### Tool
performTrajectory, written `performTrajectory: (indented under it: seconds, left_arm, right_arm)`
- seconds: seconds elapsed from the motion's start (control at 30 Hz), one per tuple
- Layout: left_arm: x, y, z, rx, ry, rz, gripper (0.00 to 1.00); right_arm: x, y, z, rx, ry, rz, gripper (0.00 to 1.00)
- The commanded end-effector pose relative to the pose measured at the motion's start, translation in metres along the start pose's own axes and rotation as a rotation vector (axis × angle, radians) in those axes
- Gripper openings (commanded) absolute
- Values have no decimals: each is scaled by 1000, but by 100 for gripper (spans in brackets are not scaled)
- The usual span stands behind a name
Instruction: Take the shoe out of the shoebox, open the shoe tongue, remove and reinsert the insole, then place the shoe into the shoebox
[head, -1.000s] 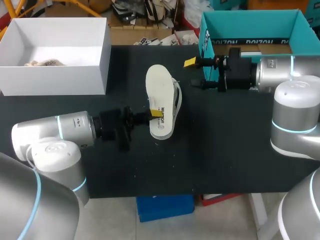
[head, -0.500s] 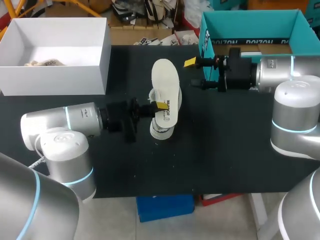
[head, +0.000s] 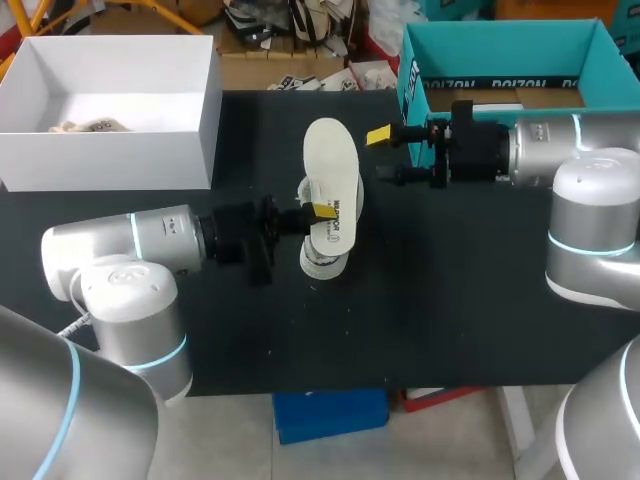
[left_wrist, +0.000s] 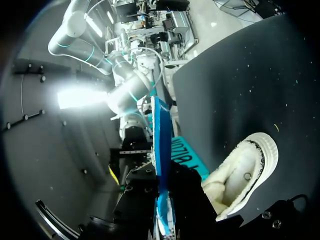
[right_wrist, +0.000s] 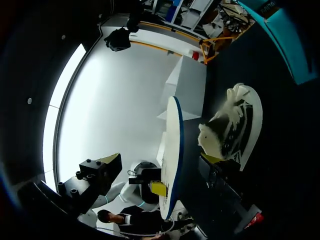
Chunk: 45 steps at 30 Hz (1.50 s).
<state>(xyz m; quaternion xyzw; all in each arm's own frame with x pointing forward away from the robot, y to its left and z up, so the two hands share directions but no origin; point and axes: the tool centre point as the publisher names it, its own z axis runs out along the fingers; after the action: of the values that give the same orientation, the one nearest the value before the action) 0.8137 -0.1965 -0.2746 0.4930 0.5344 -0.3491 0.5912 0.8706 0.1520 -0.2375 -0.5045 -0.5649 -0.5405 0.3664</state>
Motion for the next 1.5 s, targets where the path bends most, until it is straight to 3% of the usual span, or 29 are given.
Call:
performTrajectory:
  seconds: [0.03, 0.33, 0.6, 0.8, 0.83, 0.97, 1.3, 1.37, 1.4, 1.5]
  left_arm:
    - [0, -1, 1, -2, 4, 2, 0]
    - [0, -1, 1, -2, 4, 2, 0]
    - [0, -1, 1, -2, 4, 2, 0]
    - [0, -1, 1, -2, 4, 2, 0]
    - [0, -1, 1, -2, 4, 2, 0]
    - [0, -1, 1, -2, 4, 2, 0]
    - [0, -1, 1, -2, 4, 2, 0]
    - [0, -1, 1, -2, 4, 2, 0]
    - [0, -1, 1, -2, 4, 2, 0]
    - [0, -1, 1, -2, 4, 2, 0]
  right_arm:
    - [-11, 8, 7, 80, 20, -1, 100]
    - [-21, 0, 28, 134, 16, 21, 100]
    - [-18, -4, 41, 138, 23, 19, 100]
    - [-15, -4, 47, 144, 20, 16, 67]
    - [-16, -5, 49, 146, 20, 17, 56]
    - [-18, -7, 52, 151, 22, 22, 47]
    - [-22, -14, 60, 154, 32, 35, 40]
    - [-22, -14, 60, 152, 33, 37, 24]
    - [-23, -15, 60, 150, 33, 38, 2]
    - [-23, -16, 60, 148, 31, 41, 0]
